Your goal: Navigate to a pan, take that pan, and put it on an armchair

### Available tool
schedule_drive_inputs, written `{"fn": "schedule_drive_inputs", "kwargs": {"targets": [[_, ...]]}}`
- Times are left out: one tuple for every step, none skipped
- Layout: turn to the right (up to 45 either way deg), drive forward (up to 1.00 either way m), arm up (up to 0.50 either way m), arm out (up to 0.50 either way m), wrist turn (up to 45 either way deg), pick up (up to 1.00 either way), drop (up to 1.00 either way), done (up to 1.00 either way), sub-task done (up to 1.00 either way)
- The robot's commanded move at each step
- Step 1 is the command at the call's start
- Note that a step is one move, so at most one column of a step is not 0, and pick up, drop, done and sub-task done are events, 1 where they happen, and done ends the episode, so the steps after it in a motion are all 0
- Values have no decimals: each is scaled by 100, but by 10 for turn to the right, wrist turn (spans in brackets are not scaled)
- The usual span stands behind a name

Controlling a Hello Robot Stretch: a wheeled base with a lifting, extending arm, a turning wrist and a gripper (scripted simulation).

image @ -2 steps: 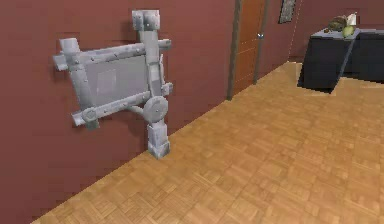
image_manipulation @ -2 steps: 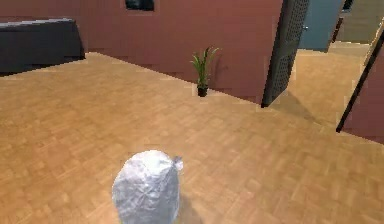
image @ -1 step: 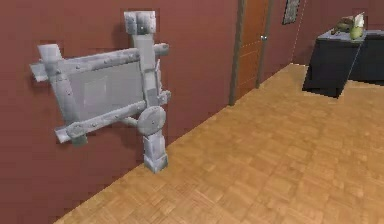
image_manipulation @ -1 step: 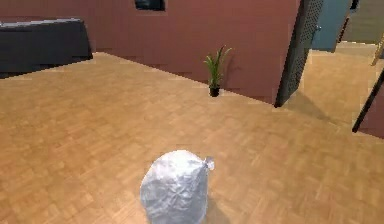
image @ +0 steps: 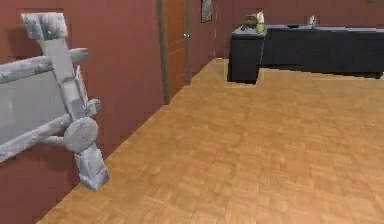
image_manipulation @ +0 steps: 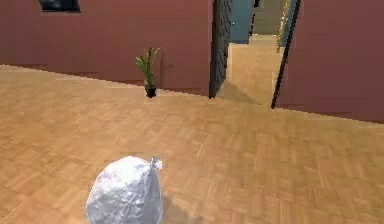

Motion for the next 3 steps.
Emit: {"fn": "schedule_drive_inputs", "kwargs": {"targets": [[0, 35, 0, 0, 0, 0, 0, 0, 0], [180, 0, 0, 0, 0, 0, 0, 0, 0], [0, 70, 0, 0, 0, 0, 0, 0, 0]]}}
